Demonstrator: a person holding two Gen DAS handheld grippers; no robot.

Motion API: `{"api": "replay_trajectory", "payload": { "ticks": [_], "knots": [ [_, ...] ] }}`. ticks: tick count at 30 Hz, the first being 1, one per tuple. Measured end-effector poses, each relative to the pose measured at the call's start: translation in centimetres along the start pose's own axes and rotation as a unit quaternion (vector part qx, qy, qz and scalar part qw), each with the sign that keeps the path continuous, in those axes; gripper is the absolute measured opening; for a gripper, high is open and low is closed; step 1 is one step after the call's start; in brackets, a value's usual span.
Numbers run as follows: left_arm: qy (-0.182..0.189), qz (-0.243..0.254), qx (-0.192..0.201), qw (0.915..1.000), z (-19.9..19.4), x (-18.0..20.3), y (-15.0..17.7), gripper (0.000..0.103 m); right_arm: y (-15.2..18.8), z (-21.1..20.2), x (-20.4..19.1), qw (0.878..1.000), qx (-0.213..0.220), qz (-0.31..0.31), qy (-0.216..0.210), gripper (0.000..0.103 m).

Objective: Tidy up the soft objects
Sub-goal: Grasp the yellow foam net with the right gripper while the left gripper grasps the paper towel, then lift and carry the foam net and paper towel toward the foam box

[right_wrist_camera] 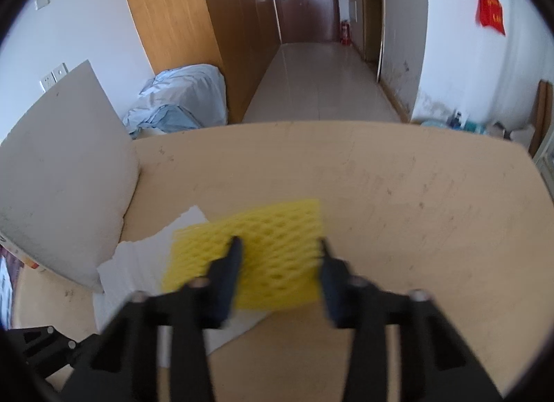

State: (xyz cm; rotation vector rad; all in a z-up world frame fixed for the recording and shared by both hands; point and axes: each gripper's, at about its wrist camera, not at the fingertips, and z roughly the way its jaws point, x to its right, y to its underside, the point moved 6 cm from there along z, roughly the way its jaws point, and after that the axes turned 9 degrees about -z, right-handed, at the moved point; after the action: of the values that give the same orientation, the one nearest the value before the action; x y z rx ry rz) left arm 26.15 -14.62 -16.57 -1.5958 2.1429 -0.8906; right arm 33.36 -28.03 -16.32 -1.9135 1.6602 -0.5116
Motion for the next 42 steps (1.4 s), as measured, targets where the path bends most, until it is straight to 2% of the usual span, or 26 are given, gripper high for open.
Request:
{"api": "replay_trajectory", "payload": {
  "ticks": [4,9,19,26,42],
  "knots": [
    [0.0,-0.004,-0.001,1.0,-0.1,-0.4,-0.1,0.002,0.1,-1.1,-0.2,1.0,0.011,0.005,-0.013,0.018],
    [-0.007,-0.002,0.023,0.9997,-1.9,-0.3,-0.4,0.002,-0.3,-3.0,0.1,0.999,0.031,0.014,-0.017,0.011],
    [-0.01,-0.007,0.061,0.9981,-5.6,0.2,-1.9,0.002,-0.8,-7.9,0.0,0.996,0.083,0.018,-0.017,0.011],
    [-0.014,0.003,0.102,0.9946,-10.5,1.1,-1.9,0.002,-0.7,-12.7,-0.8,0.993,0.12,0.01,-0.004,0.011],
    [-0.007,0.002,0.143,0.9897,-19.1,2.2,2.9,0.002,3.5,-21.2,-3.9,0.984,0.179,0.006,0.013,0.011]
  ]
}}
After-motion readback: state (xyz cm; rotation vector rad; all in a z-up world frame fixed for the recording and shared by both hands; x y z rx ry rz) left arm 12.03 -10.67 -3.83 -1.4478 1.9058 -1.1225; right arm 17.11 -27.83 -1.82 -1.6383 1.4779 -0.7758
